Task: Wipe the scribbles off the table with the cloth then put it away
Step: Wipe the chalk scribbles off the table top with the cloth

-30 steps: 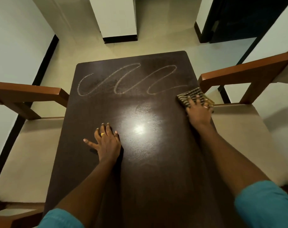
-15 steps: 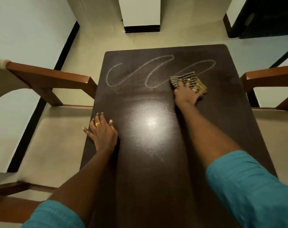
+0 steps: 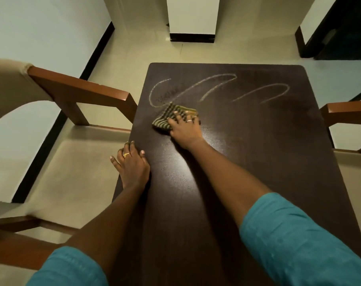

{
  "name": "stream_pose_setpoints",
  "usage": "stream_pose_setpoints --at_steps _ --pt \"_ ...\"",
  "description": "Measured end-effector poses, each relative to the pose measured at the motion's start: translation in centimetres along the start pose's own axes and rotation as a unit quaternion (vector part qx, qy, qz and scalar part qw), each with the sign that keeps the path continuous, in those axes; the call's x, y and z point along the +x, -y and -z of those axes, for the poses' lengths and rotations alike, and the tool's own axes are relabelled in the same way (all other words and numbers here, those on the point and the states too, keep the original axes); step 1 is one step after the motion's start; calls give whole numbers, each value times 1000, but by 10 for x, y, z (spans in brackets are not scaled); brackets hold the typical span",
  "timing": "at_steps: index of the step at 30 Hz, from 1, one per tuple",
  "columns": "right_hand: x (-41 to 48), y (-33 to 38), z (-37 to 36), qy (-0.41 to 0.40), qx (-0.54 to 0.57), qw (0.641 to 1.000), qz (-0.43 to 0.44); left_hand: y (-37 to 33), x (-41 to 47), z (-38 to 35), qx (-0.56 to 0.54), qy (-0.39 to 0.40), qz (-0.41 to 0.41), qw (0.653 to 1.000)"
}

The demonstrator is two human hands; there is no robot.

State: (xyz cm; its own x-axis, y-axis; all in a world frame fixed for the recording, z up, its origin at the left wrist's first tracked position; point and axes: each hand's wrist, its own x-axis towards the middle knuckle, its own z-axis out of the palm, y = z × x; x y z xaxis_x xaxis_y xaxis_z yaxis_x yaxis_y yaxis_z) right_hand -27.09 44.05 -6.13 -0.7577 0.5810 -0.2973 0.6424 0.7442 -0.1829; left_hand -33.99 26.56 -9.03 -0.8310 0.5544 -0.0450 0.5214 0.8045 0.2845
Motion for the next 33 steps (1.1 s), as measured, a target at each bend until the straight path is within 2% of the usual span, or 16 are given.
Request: stream_pose_setpoints --at_steps 4,9,12,16,21,27,30,33 --pt "-22 -77 7 -59 47 984 -161 7 10 7 -9 1 2 1000" --pt "-70 -174 7 -100 82 923 -363 24 24 7 -64 13 37 997" --pt "-79 -176 -3 -131 85 892 -425 28 26 2 -103 28 63 992" --pt "-58 -139 -7 -141 94 877 -449 31 26 -3 -133 38 44 989" --pt "-15 -56 -11 -114 62 932 -338 32 28 -2 -151 40 16 988" --pt "29 60 -22 -68 20 994 -86 32 27 0 -168 46 2 985" --pt "37 85 -29 -34 -23 998 53 32 25 0 -160 53 10 986" --pt "42 75 -27 -25 -62 990 121 32 27 -2 -132 52 4 990"
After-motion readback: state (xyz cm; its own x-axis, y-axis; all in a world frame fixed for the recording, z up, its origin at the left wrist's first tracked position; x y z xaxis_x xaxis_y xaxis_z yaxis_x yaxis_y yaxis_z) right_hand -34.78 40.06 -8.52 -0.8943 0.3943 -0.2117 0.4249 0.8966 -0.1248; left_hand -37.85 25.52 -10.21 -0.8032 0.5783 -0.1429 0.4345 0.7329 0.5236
